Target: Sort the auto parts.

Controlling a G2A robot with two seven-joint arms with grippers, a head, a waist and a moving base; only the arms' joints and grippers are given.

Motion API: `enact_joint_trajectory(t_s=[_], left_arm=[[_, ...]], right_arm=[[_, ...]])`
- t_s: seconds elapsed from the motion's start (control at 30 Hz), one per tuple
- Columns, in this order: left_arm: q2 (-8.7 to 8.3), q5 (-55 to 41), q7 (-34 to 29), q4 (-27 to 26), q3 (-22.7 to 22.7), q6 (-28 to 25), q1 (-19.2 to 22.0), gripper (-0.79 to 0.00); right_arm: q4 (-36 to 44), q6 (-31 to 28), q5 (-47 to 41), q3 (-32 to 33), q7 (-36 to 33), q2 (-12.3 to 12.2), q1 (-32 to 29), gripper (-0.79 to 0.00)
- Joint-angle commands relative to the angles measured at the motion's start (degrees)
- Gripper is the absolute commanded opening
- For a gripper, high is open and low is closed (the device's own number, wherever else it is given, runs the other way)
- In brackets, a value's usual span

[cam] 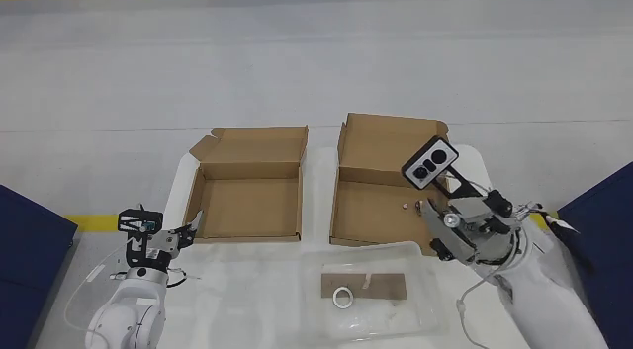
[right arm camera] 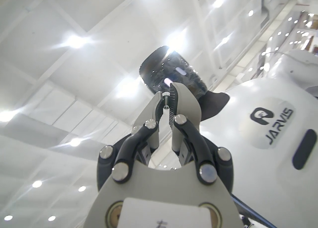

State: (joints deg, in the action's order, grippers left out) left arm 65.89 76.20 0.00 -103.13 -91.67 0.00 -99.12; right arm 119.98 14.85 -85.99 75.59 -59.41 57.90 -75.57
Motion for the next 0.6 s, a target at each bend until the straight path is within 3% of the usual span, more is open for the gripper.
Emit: enact_joint_trajectory(t_s=[0.0, 0.27, 0.57], left_arm=[[0.00, 0.0, 0.0, 0.0, 0.0, 0.0, 0.0, 0.000], [0.00, 0.0, 0.0, 0.0, 0.0, 0.0, 0.0, 0.000], [0.00, 0.0, 0.0, 0.0, 0.0, 0.0, 0.0, 0.000]], right_arm=[[-0.1, 0.8, 6.3, 1.6, 0.6, -0.3, -0.8, -0.785], [-0.7, -0.3, 19.4, 5.0, -0.9, -1.1, -5.6, -0.785], [-0.7, -0.5, 19.8, 5.1, -1.0, -1.1, -5.8, -0.785]])
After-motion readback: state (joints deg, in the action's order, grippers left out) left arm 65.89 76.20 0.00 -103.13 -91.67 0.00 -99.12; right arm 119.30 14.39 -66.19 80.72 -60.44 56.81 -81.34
